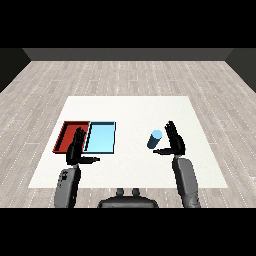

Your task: Pick the blue can and put it in the blue box

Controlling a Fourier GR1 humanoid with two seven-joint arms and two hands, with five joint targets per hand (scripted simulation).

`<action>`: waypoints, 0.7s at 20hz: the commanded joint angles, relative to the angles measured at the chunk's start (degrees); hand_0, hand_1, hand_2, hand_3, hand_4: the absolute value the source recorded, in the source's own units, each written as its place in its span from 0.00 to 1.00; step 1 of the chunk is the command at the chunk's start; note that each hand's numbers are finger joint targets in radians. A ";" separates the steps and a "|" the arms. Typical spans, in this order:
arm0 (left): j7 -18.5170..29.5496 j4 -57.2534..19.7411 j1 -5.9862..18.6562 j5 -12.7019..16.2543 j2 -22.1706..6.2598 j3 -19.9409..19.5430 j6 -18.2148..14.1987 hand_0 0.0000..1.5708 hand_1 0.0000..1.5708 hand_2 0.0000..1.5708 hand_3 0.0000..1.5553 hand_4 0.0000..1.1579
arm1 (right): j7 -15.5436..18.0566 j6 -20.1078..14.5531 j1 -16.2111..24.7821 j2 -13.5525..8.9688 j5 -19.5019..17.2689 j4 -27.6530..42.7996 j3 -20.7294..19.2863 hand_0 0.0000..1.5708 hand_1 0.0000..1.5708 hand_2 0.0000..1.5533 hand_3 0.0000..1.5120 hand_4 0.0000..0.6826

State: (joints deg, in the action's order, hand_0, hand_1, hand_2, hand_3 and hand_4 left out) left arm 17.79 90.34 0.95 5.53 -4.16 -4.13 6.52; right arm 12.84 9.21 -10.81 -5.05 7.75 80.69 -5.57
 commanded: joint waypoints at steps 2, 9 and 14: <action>2.33 -1.72 0.65 -1.73 1.51 0.83 -1.50 0.00 0.00 0.00 0.00 0.00 | 2.36 -0.64 -0.40 -0.07 0.38 -4.65 -1.68 0.00 0.00 0.00 0.00 0.00; 1.49 -1.96 1.39 -1.78 1.83 1.14 -1.75 0.00 0.00 0.00 0.00 0.00 | 7.13 0.78 -5.88 -2.79 1.83 -16.37 -5.97 0.00 0.00 0.00 0.00 0.00; -1.54 -0.20 1.55 -0.24 2.42 1.37 -1.99 0.00 0.00 0.00 0.00 0.00 | 3.01 -2.88 -3.53 0.66 0.92 -11.49 -2.10 0.00 0.00 0.00 0.00 0.00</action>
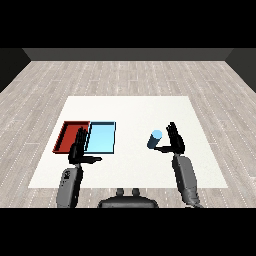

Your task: Pick the blue can and put it in the blue box

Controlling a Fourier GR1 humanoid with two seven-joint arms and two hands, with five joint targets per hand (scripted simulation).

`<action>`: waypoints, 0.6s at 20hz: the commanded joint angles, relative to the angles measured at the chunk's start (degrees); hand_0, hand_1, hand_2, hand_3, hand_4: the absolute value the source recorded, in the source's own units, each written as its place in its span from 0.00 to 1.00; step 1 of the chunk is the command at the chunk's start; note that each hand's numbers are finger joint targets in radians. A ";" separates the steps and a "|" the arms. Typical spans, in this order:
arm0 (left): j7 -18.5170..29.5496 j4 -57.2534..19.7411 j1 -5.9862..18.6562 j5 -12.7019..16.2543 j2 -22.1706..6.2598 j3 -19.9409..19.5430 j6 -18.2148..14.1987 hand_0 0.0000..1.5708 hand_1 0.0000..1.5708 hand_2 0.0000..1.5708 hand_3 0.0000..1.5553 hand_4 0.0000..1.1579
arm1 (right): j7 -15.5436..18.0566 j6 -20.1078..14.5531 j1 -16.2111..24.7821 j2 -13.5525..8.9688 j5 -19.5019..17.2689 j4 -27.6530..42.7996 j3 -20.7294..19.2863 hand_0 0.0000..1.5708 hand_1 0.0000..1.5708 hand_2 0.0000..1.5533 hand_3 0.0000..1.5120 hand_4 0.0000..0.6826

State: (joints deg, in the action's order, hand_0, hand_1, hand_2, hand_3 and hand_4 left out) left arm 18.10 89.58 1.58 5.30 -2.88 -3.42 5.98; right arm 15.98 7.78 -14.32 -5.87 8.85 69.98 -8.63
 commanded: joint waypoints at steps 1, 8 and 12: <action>-1.78 5.13 -3.71 2.34 -2.26 -1.41 2.47 0.00 0.00 0.00 0.00 0.00 | 3.67 0.61 -2.85 -1.08 0.25 -7.89 -1.85 0.00 0.00 0.00 0.00 0.00; 0.61 0.30 -0.49 2.02 -0.49 -0.94 1.85 0.00 0.00 0.00 0.00 0.00 | 5.80 2.80 -9.65 -1.77 1.46 -19.79 -2.45 0.00 0.00 0.00 0.00 0.00; 1.04 0.62 -1.53 1.87 -1.00 -1.85 1.85 0.00 0.00 0.00 0.00 0.00 | 5.85 -0.31 -13.63 -0.11 0.94 -22.95 -2.12 0.00 0.00 0.00 0.00 0.00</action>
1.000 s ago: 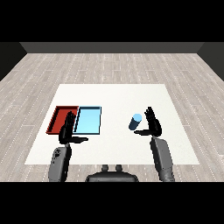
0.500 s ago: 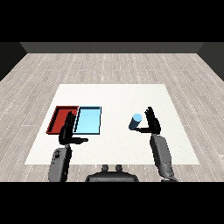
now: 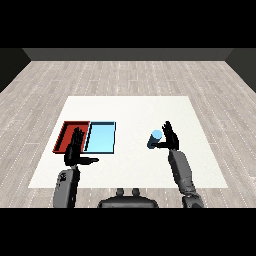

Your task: Pick the blue can and put it in the blue box

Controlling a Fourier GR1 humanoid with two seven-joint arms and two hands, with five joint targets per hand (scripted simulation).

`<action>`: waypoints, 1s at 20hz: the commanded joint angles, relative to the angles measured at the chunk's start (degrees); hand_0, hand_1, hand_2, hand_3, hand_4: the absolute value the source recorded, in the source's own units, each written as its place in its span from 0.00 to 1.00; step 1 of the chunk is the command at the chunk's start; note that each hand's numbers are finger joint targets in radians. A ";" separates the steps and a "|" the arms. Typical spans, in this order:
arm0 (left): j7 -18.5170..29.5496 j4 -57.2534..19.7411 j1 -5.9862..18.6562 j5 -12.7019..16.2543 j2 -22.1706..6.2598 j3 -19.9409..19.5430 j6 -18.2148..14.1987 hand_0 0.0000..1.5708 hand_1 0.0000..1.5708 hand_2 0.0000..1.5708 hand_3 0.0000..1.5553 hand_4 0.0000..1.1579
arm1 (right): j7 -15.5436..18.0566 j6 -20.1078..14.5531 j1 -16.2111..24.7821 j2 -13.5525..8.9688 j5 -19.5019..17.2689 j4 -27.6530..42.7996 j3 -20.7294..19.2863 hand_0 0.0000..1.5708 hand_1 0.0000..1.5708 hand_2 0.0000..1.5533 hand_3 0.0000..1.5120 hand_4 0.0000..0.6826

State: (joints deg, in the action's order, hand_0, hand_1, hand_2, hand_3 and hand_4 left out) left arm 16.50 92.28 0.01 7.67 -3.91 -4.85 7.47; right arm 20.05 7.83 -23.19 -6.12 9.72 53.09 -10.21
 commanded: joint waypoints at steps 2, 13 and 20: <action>2.34 -4.78 2.73 -1.56 1.31 0.53 -1.12 0.00 0.00 0.00 0.00 0.00 | 2.96 -0.48 -1.70 2.50 0.51 -5.72 0.17 0.00 0.00 0.00 0.00 0.00; 0.10 -0.08 0.17 -1.45 1.21 1.19 -1.26 0.00 0.00 0.00 0.00 0.00 | 10.97 -2.45 -11.63 3.71 -0.33 -24.39 -1.42 0.00 0.00 0.00 0.00 0.00; -2.25 1.26 1.44 1.07 -1.86 -1.59 0.64 0.00 0.00 0.00 0.00 0.00 | 7.73 -11.23 -11.55 3.10 -0.42 -19.61 -2.12 0.81 0.81 0.89 0.91 0.64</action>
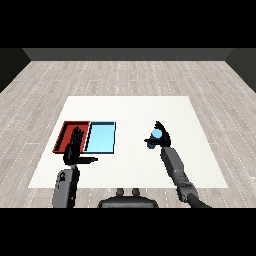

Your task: Pick the blue can and put it in the blue box

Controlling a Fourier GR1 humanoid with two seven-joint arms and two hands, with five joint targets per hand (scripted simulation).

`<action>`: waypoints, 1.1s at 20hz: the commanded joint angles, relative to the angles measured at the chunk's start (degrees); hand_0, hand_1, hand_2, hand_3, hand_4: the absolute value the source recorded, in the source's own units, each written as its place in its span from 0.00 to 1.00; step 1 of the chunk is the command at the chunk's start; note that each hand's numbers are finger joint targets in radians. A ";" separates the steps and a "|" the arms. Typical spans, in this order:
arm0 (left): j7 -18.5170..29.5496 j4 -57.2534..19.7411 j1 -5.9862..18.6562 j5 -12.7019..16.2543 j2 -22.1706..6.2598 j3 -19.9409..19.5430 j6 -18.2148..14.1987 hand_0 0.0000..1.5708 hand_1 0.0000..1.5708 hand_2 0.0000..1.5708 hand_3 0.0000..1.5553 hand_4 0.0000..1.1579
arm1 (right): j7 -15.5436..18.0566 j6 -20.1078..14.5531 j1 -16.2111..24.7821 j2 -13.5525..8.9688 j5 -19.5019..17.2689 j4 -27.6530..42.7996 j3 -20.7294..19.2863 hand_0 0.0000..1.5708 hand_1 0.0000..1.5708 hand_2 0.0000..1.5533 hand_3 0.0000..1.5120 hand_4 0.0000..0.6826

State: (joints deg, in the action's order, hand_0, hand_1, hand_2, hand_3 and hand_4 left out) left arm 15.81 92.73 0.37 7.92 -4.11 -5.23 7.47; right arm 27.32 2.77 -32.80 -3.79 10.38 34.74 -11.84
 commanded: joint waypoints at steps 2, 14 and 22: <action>-1.75 0.54 1.85 -0.74 0.86 0.97 -1.43 0.00 0.00 0.00 0.00 0.00 | 0.05 -5.87 -1.78 -0.41 -1.24 -0.32 -0.04 0.97 0.97 0.96 0.95 0.92; 5.60 -3.49 -1.61 -4.61 2.22 2.61 -1.56 0.00 0.00 0.00 0.00 0.00 | -5.82 -8.78 -2.60 2.08 -4.25 7.54 5.58 0.94 0.94 0.95 0.95 0.91; -1.44 0.38 0.74 -2.72 3.43 5.81 -0.49 0.00 0.00 0.00 0.00 0.00 | -14.15 -13.12 0.18 3.73 -6.44 28.11 14.28 0.90 0.90 0.93 0.95 0.92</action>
State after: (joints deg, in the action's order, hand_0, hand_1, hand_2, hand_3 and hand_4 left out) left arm 15.12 94.44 -0.68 4.72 -2.20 -0.92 6.74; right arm 16.60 -7.62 -32.12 -0.88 4.77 56.57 -1.45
